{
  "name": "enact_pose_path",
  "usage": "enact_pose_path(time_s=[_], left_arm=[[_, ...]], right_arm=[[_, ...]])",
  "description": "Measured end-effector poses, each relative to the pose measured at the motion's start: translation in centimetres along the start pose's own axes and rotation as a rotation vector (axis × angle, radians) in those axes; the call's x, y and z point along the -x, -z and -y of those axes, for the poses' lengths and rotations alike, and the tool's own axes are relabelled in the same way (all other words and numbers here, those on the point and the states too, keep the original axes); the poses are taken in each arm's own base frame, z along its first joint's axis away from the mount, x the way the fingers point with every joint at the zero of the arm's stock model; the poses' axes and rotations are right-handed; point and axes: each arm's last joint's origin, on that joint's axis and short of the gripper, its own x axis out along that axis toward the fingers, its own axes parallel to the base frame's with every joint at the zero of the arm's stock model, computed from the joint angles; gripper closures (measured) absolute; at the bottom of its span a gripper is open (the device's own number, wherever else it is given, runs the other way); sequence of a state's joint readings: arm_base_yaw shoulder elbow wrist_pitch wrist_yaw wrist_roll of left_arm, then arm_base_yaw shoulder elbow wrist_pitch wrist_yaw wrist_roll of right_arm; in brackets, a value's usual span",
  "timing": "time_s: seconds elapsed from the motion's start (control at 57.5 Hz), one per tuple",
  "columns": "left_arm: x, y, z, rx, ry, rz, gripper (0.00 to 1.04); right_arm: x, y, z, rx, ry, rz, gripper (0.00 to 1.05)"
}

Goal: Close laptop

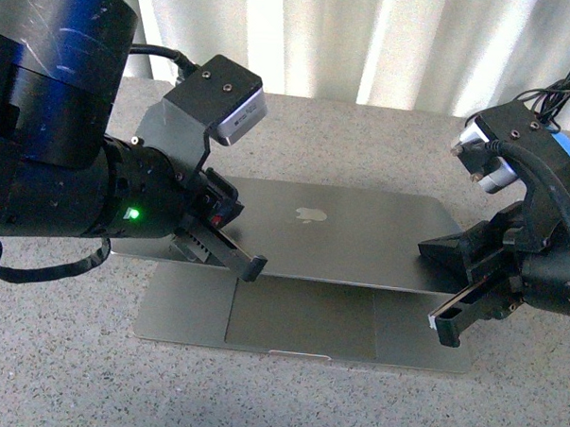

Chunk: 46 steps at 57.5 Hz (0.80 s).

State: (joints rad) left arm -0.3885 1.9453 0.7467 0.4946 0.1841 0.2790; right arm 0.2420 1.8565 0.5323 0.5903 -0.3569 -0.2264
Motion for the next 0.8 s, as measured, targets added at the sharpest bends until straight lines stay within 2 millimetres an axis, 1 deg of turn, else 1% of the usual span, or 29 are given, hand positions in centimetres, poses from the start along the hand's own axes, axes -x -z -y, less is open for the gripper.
enact_pose_path(time_s=[0.331, 0.627, 0.801], left_arm=[[-0.2, 0.2, 0.6, 0.011, 0.022, -0.020, 1.01], [-0.2, 0.2, 0.9, 0.012, 0.033, -0.025, 1.01], [-0.2, 0.6, 1.1, 0.021, 0.035, -0.029, 1.01]], right_arm=[[-0.1, 0.7, -0.1, -0.035, -0.008, -0.019, 1.04], [-0.1, 0.8, -0.2, -0.047, -0.007, -0.019, 1.04], [-0.2, 1.2, -0.3, -0.047, -0.004, -0.025, 1.04]])
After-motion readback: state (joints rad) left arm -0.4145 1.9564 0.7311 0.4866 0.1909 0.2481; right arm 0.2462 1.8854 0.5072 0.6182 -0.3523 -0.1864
